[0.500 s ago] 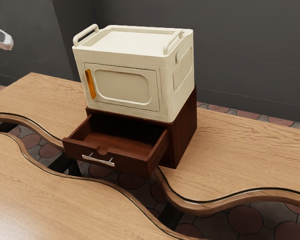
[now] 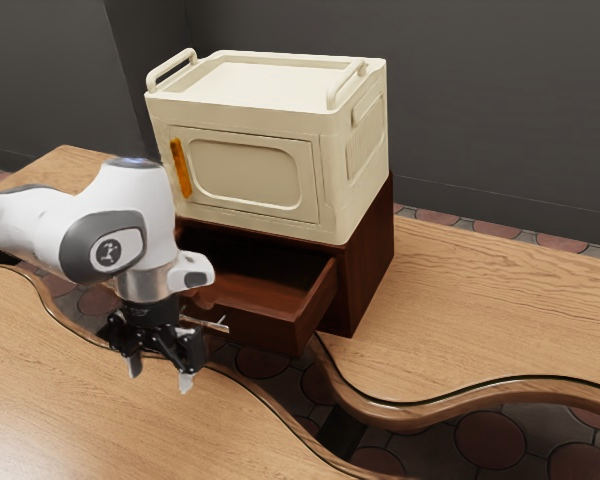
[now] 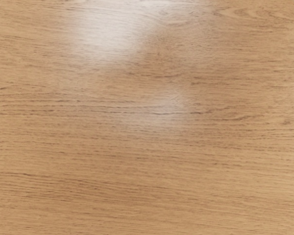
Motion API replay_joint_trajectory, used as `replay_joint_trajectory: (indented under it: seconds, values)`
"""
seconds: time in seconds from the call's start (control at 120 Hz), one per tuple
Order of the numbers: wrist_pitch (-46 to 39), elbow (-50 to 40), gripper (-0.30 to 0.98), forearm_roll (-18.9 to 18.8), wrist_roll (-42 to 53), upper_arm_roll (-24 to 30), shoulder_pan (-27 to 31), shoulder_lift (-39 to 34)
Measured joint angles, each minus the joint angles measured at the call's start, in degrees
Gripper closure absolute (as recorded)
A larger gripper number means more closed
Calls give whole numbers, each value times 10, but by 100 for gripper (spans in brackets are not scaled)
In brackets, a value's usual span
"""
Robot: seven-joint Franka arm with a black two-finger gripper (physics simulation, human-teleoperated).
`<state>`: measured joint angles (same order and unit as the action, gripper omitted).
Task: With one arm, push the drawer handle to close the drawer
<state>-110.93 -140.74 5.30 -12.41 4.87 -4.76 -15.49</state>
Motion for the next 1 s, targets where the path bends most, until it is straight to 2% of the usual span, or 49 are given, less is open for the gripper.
replay_joint_trajectory:
  seconds: [0.092,0.258,0.433,0.592,0.708,0.85,1.0]
  values:
    - [-91,-53,2,-2,-12,0,0,-37]
    - [-184,-64,3,-4,-31,0,2,-42]
    - [-226,-57,46,-4,-46,0,1,-26]
    - [-243,-49,66,-8,-57,-2,2,-13]
    - [-249,-39,72,-12,-62,-6,2,-2]
    - [-253,-24,76,-43,-66,-24,2,10]
    - [-255,-2,77,-57,-65,-27,1,28]
